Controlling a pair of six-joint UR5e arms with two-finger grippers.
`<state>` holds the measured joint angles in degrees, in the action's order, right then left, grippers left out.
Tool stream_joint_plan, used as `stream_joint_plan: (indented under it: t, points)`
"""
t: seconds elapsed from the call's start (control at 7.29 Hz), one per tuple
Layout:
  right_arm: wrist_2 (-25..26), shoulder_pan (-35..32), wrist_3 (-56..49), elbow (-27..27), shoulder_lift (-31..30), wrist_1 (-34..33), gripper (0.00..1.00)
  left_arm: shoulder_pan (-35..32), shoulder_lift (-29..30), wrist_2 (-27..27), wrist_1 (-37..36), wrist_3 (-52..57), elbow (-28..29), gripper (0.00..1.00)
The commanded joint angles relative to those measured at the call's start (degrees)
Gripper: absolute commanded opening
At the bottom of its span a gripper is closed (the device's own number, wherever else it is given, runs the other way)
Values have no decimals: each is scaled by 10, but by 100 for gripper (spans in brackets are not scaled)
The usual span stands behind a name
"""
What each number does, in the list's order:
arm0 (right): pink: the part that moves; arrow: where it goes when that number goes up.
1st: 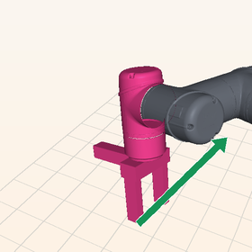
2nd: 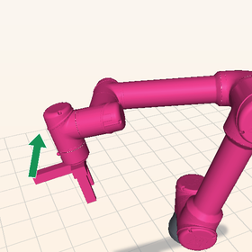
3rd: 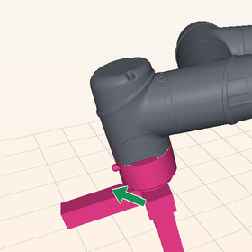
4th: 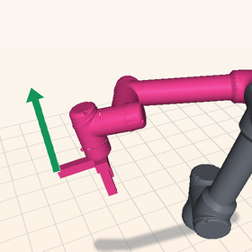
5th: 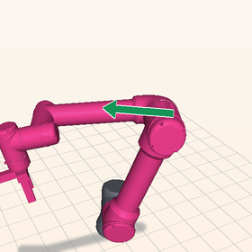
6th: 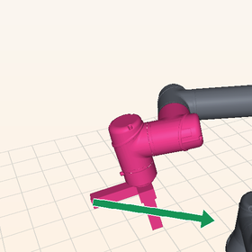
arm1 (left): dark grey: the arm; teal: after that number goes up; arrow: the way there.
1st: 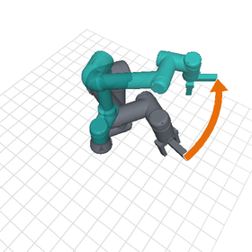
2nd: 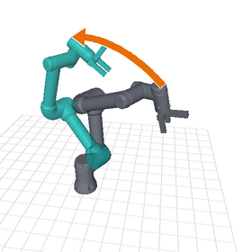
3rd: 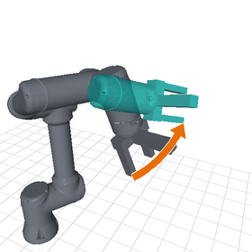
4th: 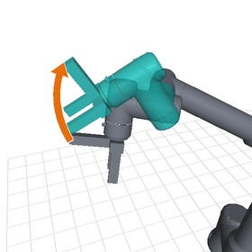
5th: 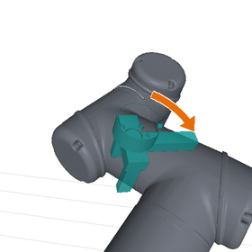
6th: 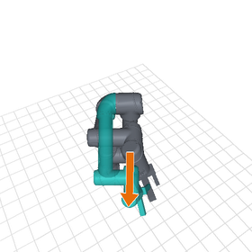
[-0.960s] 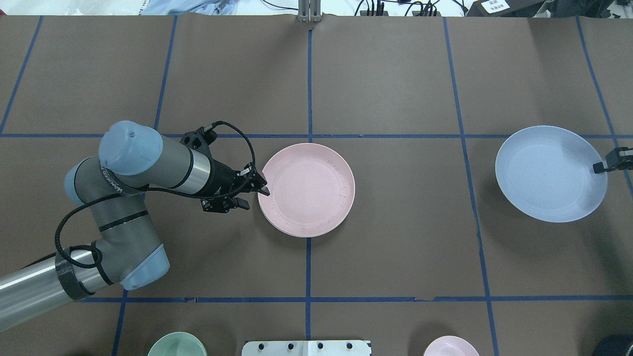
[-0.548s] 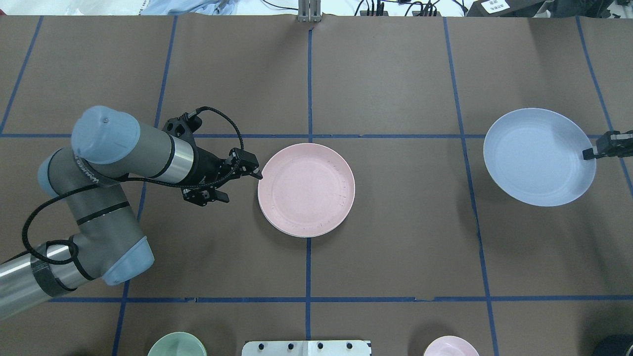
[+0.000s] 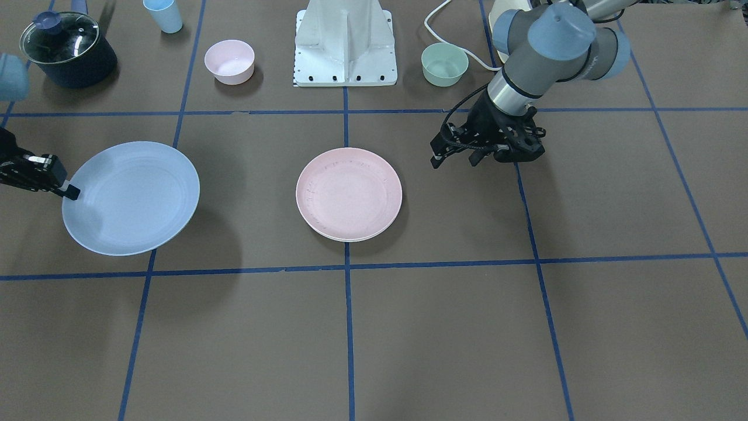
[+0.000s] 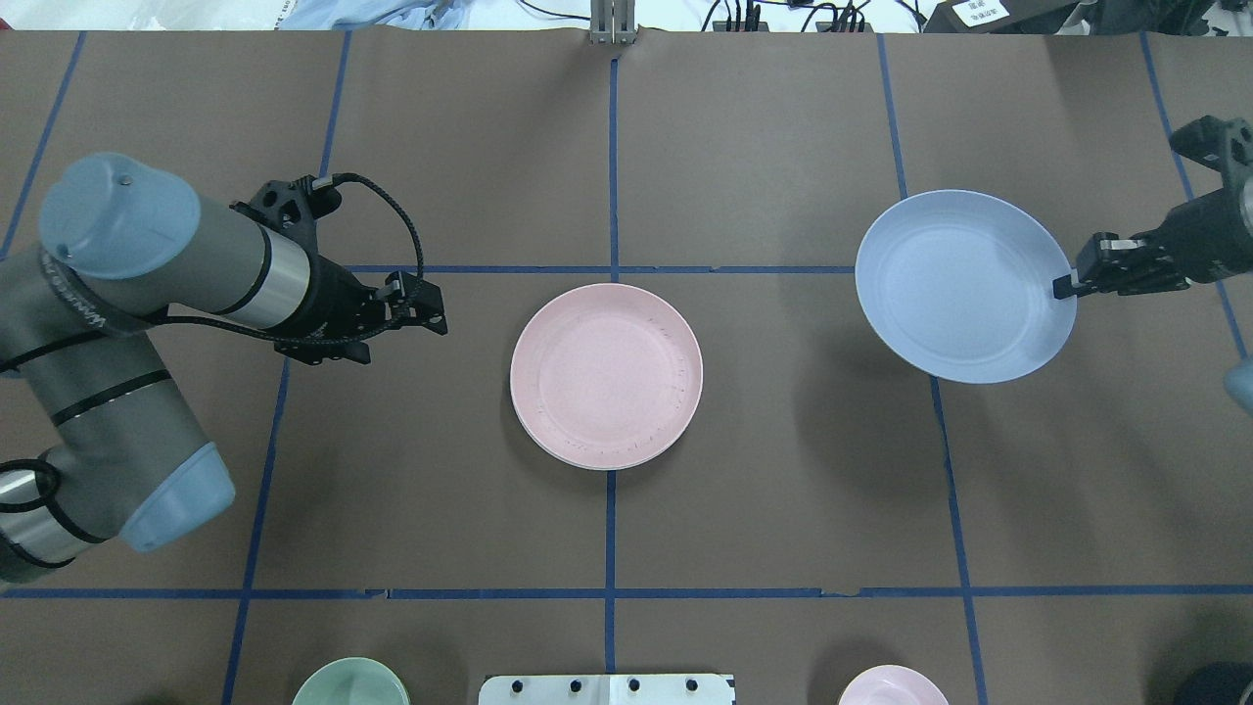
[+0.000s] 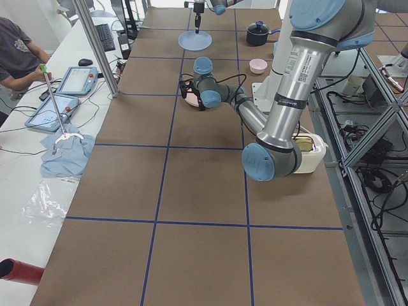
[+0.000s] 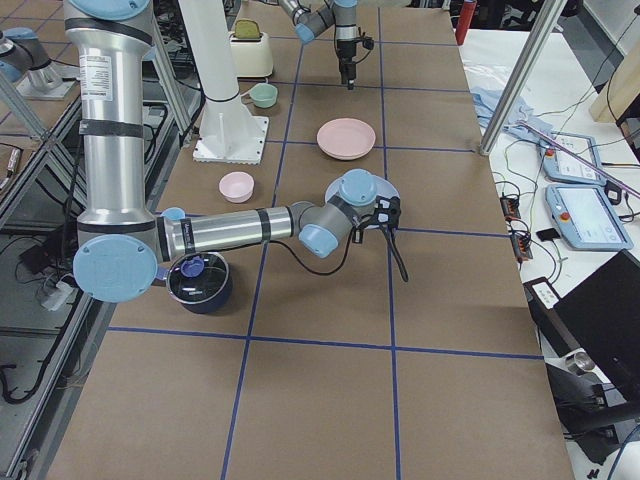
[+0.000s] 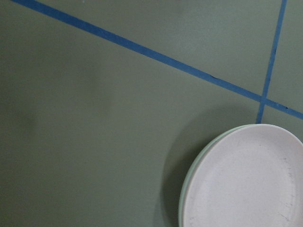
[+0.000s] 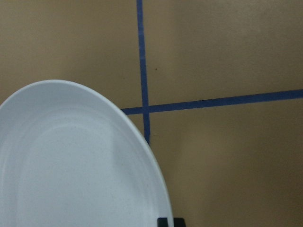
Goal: Stack three plates with pink and blue
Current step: 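Carry the blue plate with the right gripper onto the pink plate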
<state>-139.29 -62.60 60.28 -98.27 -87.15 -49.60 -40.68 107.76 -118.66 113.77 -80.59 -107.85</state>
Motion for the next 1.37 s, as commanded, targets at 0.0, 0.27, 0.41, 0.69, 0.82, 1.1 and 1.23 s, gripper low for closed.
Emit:
stream_joint_plan:
  t: [0.0, 0.27, 0.41, 0.69, 0.82, 1.1, 1.23]
  points:
    - [53, 75, 118, -3, 80, -9, 0, -36, -70, -1, -3, 109, -31, 100]
    - [136, 164, 206, -3, 148, -27, 0, -63, -116, -3, 1, 196, -37, 100]
    - [174, 199, 229, -9, 185, -73, 0, -75, -134, -2, 2, 231, -35, 100]
    - [241, 269, 234, -35, 201, -123, 0, -85, -142, -2, 6, 249, -32, 100]
    - [275, 299, 238, -32, 202, -123, 0, -85, -142, -2, 6, 249, -31, 100]
    - [293, 325, 238, -12, 223, -125, 0, -86, -142, 0, 6, 251, -29, 100]
    - [295, 329, 239, -5, 229, -125, 0, -87, -144, 1, 6, 251, -29, 100]
